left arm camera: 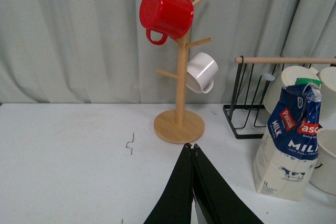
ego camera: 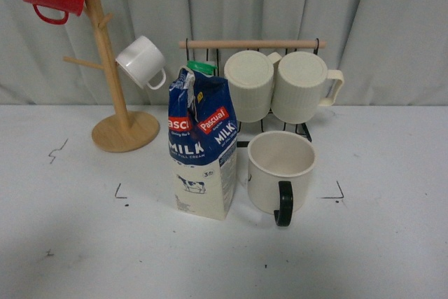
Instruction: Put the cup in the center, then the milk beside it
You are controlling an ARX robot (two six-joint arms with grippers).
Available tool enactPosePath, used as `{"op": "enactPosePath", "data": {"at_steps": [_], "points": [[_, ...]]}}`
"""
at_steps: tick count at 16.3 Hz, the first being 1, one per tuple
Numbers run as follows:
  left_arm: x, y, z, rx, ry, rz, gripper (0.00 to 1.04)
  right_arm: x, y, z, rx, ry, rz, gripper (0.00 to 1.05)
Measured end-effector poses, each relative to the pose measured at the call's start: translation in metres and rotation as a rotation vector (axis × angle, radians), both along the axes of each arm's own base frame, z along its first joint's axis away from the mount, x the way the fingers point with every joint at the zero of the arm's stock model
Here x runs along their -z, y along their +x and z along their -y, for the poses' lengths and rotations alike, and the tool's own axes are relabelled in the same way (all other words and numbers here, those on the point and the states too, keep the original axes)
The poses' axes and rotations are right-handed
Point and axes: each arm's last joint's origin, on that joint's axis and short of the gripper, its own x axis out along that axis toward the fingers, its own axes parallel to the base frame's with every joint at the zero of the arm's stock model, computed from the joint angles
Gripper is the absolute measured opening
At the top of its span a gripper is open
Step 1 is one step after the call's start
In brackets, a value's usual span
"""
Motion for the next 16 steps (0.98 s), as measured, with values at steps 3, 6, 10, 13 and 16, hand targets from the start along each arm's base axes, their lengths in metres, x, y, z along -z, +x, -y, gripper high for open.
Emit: {"op": "enactPosePath", "data": {"at_steps": [3,6,10,13,16], "points": [[0.006,-0.003,0.000,0.000,0.000,0.007,0.02,0.000,0.000,0.000,0.000,0.000,0.000,0.98],[0.006,-0.007,0.000,0.000,0.000,0.012,0.02,0.000,0.000,0.000,0.000,0.000,0.000,0.98],[0.008,-0.011,0.000,0.000,0.000,0.002,0.02,0.000,0.000,0.000,0.000,0.000,0.000,0.98],[0.006,-0.021,0.000,0.001,0.000,0.024,0.02,0.000,0.000,0.000,0.000,0.000,-0.001,0.98],[0.009,-0.021,0.000,0.000,0.000,0.004,0.02,0.000,0.000,0.000,0.000,0.000,-0.001,0.98]]}}
